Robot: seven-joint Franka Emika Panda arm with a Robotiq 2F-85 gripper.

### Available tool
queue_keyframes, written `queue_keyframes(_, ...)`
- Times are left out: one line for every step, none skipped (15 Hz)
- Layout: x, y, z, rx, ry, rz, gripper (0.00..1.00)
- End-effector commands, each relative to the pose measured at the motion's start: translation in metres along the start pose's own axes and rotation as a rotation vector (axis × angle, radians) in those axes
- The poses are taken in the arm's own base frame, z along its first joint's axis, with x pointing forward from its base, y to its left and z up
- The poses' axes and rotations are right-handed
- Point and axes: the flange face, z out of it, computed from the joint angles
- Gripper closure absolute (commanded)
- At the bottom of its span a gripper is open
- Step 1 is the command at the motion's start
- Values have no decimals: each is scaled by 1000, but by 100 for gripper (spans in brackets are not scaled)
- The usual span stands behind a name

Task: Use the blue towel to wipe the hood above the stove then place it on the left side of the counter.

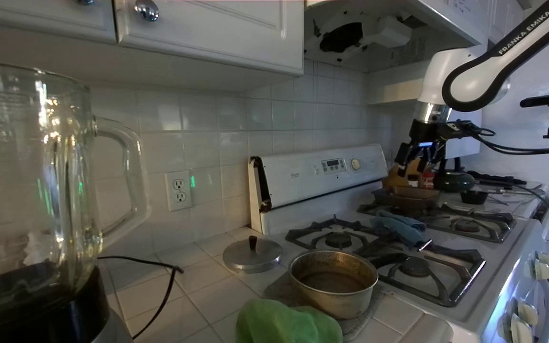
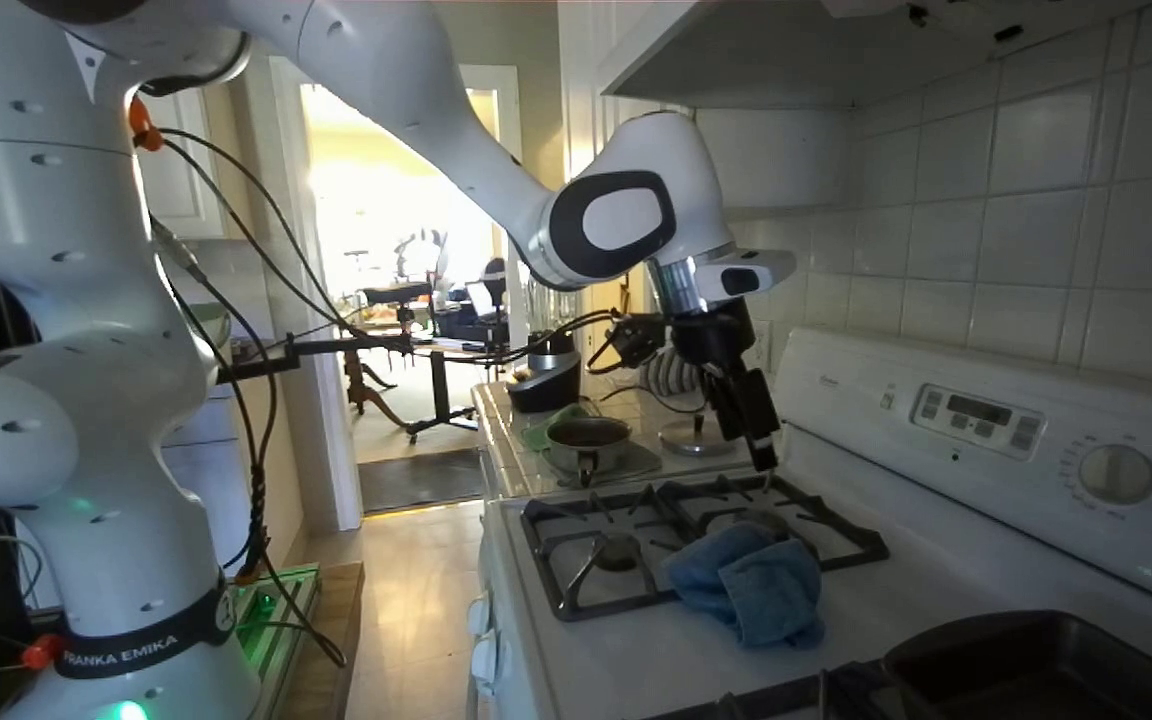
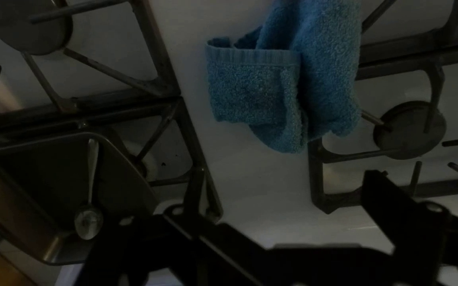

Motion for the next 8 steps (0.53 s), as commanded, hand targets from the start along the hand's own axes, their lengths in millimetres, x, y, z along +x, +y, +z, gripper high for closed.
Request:
queue_keyframes(-1, -7, -15, -2, -8, 31, 0)
queue_keyframes(-2, -8, -18, -3, -10, 37, 0)
queue_keyframes(-3, -10, -21, -1, -11, 40, 0)
queue_keyframes(-4, -12, -23, 0, -14, 42, 0)
queue_keyframes(-4, -14, -26, -2, -17, 45, 0)
queue_keyframes(-5, -16, -28, -1, -21, 44, 0)
queue_keyframes(-6, -18, -29, -3, -25, 46, 0)
queue_keyframes(-6, -19, -31, -2, -27, 45, 0)
